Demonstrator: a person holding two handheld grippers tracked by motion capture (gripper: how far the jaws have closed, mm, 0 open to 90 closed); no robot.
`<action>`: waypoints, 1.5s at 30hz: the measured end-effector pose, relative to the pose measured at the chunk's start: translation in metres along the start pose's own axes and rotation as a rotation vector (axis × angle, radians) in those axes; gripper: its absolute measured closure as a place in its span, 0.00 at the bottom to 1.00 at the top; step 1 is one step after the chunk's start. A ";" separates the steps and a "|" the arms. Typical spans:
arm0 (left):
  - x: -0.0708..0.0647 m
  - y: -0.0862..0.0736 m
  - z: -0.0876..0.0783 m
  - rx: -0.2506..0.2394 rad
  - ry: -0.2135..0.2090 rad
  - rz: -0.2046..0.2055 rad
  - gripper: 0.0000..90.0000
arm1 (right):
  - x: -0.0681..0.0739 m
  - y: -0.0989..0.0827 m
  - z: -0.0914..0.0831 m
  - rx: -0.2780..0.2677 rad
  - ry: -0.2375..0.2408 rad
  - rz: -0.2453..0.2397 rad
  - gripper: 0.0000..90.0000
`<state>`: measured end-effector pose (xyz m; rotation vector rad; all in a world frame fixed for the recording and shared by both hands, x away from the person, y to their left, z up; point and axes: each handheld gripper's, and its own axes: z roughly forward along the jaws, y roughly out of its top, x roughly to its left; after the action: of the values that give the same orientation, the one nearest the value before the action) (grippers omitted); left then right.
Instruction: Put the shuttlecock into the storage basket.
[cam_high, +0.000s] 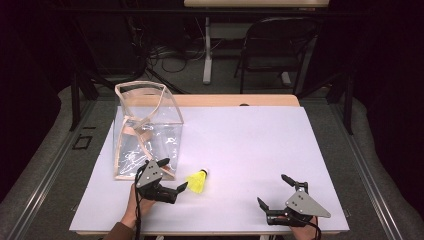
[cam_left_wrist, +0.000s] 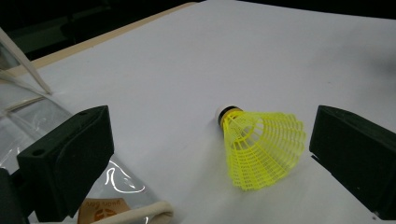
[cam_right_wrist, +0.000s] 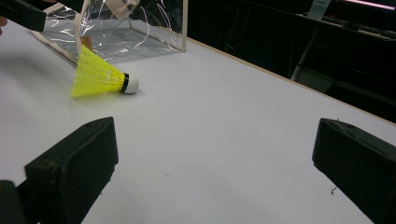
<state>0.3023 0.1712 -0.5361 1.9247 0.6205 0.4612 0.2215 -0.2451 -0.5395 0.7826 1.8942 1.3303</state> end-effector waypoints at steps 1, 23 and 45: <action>0.000 0.000 0.001 0.003 -0.003 0.001 0.00 | 0.000 0.000 0.000 0.000 0.000 0.000 0.00; -0.004 0.002 0.026 0.133 -0.070 0.018 0.28 | 0.000 0.000 0.000 0.005 0.003 0.001 0.00; -0.007 0.000 0.039 0.215 -0.052 0.008 0.60 | 0.000 -0.001 0.001 0.018 0.001 -0.002 0.00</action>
<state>0.3187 0.1393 -0.5522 2.1364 0.6500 0.3602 0.2224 -0.2445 -0.5404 0.7885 1.9097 1.3147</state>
